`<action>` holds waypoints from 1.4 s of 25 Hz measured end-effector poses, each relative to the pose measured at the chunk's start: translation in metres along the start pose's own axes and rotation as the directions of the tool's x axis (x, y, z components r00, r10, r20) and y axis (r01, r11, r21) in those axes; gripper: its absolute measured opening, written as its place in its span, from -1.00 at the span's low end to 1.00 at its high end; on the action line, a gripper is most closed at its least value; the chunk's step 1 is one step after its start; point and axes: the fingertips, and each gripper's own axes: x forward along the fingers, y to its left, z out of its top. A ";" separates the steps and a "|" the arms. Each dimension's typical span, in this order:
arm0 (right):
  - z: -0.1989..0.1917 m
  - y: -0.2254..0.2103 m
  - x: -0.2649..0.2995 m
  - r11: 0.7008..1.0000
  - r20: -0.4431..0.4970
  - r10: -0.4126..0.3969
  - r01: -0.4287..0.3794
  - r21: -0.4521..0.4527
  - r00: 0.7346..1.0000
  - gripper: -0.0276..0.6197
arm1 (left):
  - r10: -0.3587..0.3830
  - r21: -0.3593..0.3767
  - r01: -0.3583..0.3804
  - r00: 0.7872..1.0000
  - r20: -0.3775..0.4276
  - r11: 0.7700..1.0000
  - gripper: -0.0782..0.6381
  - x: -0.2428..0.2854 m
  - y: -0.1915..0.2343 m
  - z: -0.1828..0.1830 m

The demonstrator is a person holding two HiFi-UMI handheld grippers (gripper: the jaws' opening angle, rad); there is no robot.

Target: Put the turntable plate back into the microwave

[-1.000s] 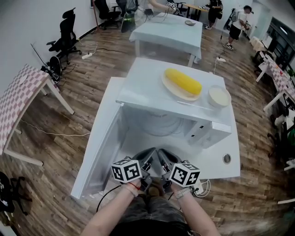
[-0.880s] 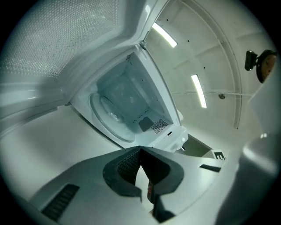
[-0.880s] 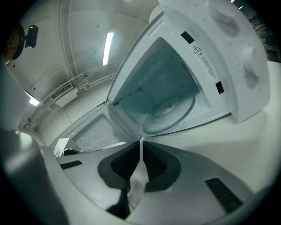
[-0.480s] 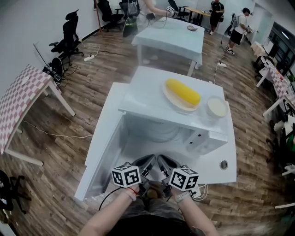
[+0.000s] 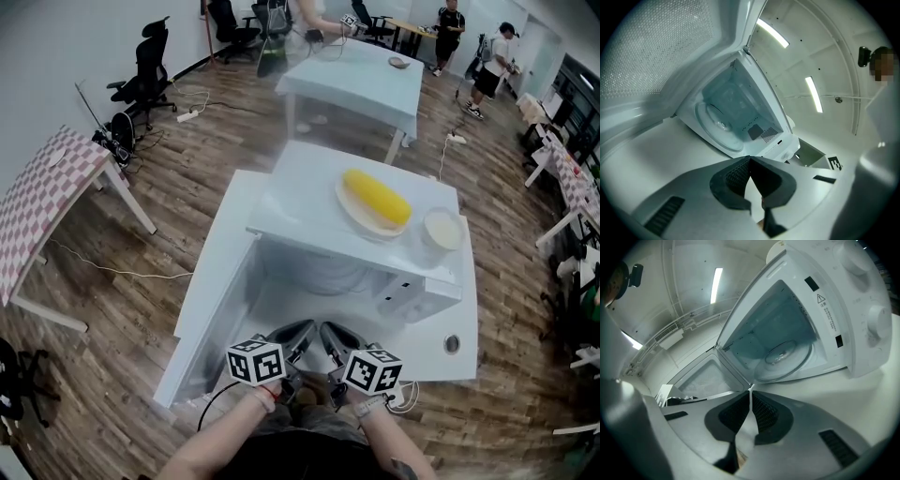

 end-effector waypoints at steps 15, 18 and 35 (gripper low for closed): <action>-0.005 -0.004 -0.011 0.996 0.041 -0.044 0.047 -0.070 0.998 -0.81 | 0.033 0.031 -0.034 0.999 0.032 0.999 -0.75 -0.012 -0.004 -0.007; -0.004 0.005 -0.013 0.994 0.044 -0.035 0.039 -0.103 0.998 -0.81 | 0.043 0.032 -0.045 0.998 0.052 0.998 -0.75 -0.019 -0.007 -0.007; -0.008 0.023 -0.039 0.965 0.059 -0.068 0.080 -0.249 0.996 -0.81 | 0.146 0.256 -0.160 0.987 0.073 0.953 -0.75 -0.043 -0.022 -0.013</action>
